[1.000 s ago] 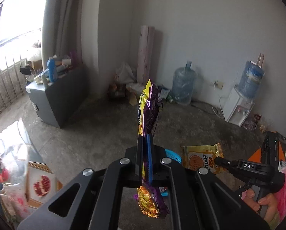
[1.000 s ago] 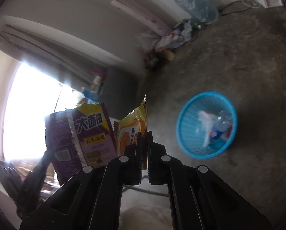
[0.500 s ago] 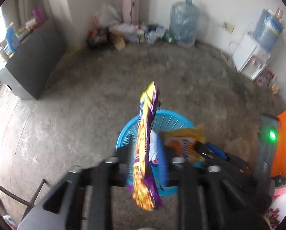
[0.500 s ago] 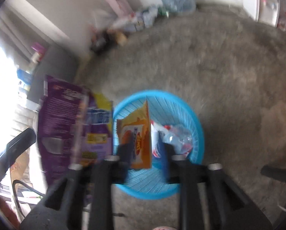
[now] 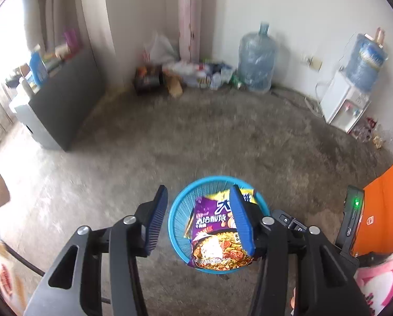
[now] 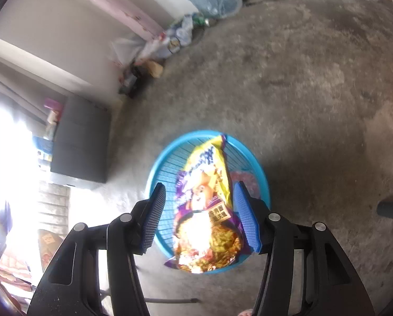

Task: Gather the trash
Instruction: 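Turn both open tools back toward the table, then close the right tool on the green plastic bag and lift it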

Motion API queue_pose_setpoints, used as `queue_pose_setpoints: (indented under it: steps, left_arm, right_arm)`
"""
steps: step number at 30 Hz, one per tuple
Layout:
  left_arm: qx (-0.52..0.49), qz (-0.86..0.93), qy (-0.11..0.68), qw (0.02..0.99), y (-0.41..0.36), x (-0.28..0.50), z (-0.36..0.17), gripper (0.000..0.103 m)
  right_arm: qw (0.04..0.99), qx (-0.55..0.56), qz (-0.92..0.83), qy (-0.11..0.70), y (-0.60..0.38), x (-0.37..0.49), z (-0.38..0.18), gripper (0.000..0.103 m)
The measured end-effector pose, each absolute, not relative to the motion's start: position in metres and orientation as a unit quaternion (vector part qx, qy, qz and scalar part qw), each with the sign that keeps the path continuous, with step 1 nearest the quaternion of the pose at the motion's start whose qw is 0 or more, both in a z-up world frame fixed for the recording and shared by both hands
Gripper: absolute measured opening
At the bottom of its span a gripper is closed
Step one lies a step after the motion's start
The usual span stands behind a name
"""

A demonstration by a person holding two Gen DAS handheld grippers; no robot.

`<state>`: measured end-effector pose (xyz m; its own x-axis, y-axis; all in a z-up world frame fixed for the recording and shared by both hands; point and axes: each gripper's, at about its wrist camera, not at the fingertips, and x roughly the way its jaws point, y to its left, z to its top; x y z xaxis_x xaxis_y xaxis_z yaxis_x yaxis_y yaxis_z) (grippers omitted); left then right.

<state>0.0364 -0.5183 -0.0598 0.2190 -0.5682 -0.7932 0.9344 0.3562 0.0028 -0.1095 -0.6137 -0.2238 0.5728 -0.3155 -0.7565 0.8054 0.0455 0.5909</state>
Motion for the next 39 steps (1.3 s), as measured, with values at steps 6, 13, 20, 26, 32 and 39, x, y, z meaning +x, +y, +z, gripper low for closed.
queue_pose_setpoints:
  steps: [6, 13, 20, 26, 32, 39]
  left_arm:
    - [0.238, -0.510, 0.319, 0.763, -0.460, 0.026, 0.005, 0.054]
    - [0.180, -0.493, 0.299, 0.797, -0.346, 0.034, 0.063, 0.061]
    - [0.130, -0.431, 0.284, 0.847, -0.217, 0.050, 0.093, 0.062]
    - [0.101, -0.354, 0.288, 0.884, -0.115, 0.064, 0.093, 0.062]
    - [0.067, -0.266, 0.276, 0.921, -0.017, 0.077, 0.089, 0.062]
    - [0.017, -0.210, 0.278, 0.937, 0.058, 0.081, 0.074, 0.062]
  right_arm:
    - [0.722, 0.533, -0.390, 0.206, -0.592, -0.109, -0.179, 0.052]
    - [0.785, 0.474, -0.338, 0.211, -0.540, -0.086, -0.110, 0.056]
    - [0.856, 0.395, -0.230, 0.243, -0.474, -0.042, -0.047, 0.059]
    - [0.882, 0.361, -0.140, 0.269, -0.426, -0.007, -0.023, 0.060]
    - [0.896, 0.322, -0.074, 0.295, -0.380, 0.020, -0.011, 0.060]
    - [0.899, 0.287, -0.002, 0.331, -0.325, 0.054, -0.006, 0.060]
